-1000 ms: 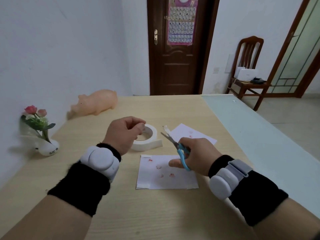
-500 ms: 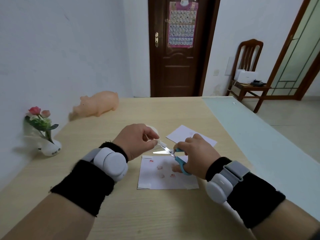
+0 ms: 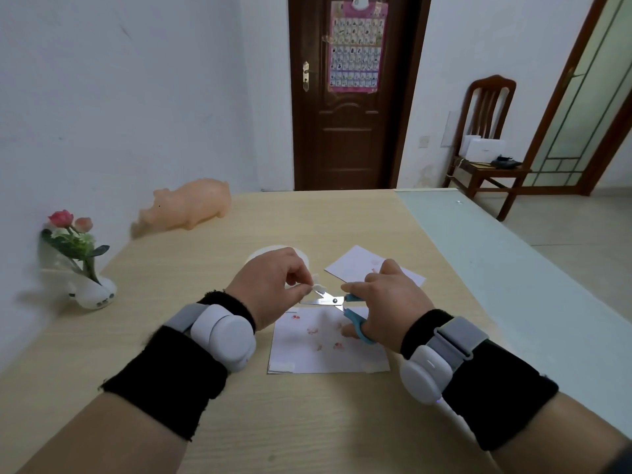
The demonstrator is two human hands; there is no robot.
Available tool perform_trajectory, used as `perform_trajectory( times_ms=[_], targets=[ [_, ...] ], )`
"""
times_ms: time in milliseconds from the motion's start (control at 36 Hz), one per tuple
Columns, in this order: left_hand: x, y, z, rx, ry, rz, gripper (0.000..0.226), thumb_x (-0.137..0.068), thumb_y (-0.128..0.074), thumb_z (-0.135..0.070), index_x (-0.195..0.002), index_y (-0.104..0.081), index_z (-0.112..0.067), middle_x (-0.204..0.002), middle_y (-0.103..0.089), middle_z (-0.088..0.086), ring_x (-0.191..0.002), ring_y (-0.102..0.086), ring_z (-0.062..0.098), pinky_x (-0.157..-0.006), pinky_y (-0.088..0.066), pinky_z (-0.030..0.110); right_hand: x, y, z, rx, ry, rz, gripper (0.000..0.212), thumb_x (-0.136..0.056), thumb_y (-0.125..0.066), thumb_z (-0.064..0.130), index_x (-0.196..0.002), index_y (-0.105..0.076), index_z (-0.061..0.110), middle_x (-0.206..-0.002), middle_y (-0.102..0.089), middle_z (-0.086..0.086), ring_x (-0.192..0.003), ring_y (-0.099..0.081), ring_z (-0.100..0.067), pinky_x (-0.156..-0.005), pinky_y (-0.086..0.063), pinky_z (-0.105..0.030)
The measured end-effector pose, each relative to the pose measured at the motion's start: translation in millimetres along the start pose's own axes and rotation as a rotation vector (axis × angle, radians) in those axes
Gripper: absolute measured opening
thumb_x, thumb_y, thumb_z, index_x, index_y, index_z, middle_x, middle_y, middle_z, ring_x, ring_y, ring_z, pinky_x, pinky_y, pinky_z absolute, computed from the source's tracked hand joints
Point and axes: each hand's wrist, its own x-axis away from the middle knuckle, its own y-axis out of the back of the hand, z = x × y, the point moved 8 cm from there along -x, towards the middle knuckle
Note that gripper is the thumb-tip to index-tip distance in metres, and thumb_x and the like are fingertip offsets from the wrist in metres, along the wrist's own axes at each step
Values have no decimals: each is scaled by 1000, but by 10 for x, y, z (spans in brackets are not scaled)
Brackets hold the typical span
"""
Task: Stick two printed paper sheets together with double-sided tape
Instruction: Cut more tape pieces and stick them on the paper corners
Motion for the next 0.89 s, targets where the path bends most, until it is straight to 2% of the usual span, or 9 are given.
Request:
perform_trajectory(
  times_ms=[167, 250, 306, 389, 472, 528, 611, 778, 889],
  targets=[
    [26, 29, -21, 67, 21, -5, 36, -77, -71, -9, -63, -52, -36, -73, -56, -10, -67, -51, 5, -72, -43, 21, -9, 17, 6, 31, -24, 0, 70, -74, -62, 64, -133, -49, 29, -97, -63, 3, -102, -37, -22, -84, -42, -32],
    [58, 42, -169, 143, -33, -6, 34, -75, -73, -8, -62, -55, -34, -68, -57, -11, -69, -52, 4, -65, -36, 9, -23, 5, -54, 85, -63, 32, 69, -71, -60, 67, -127, -52, 27, -97, -62, 1, -101, -38, -23, -82, -42, -32],
    [44, 106, -206, 192, -19, -45, 31, -76, -73, -7, -64, -57, -31, -70, -59, -9, -67, -53, 0, -62, -36, 6, -19, 4, -100, 75, -87, 33, 70, -70, -62, 68, -125, -53, 26, -100, -60, 1, -101, -39, -23, -81, -43, -32],
    [-10, 229, -41, 293, 110, -134, 22, -78, -73, -11, -67, -63, -27, -72, -66, -5, -65, -56, 1, -61, -41, 8, -1, 13, -160, 29, -130, 47, 68, -68, -65, 66, -118, -54, 21, -98, -56, 2, -96, -44, -20, -74, -39, -28],
    [1, 216, 186, 433, 263, -136, 8, -82, -69, -15, -76, -69, -20, -78, -70, 3, -67, -58, 6, -65, -46, 14, -4, 37, -249, -3, -192, 82, 58, -69, -67, 65, -98, -55, 16, -75, -44, 5, -75, -45, -17, -60, -31, -26],
    [40, 158, 275, 464, 320, -123, 7, -85, -65, -16, -80, -70, -17, -76, -66, 1, -57, -52, -1, -57, -42, 9, -7, 42, -328, -6, -228, 116, 54, -69, -67, 65, -83, -48, 16, -67, -40, 7, -66, -42, -14, -50, -26, -23],
    [100, 57, 356, 521, 392, -99, 14, -88, -60, -14, -78, -67, -20, -66, -59, -4, -48, -47, -3, -57, -40, 17, 9, 25, -431, -28, -282, 153, 56, -68, -69, 63, -65, -35, 18, -64, -41, 6, -55, -35, -7, -46, -24, -21],
    [176, -142, 515, 813, 585, -66, 19, -92, -52, -6, -80, -65, -15, -70, -58, -1, -62, -56, 6, -54, -36, 23, 26, -56, -563, 10, -364, 147, 60, -62, -65, 73, -60, -43, 18, -61, -47, 4, -52, -41, -10, -45, -27, -24],
    [200, -203, 519, 1016, 673, -93, 22, -91, -46, 0, -80, -62, -11, -71, -57, -1, -57, -55, 7, -47, -33, 19, 46, -105, -632, 11, -404, 162, 59, -61, -63, 76, -60, -46, 19, -62, -49, 4, -53, -42, -10, -45, -28, -23]
  ],
)
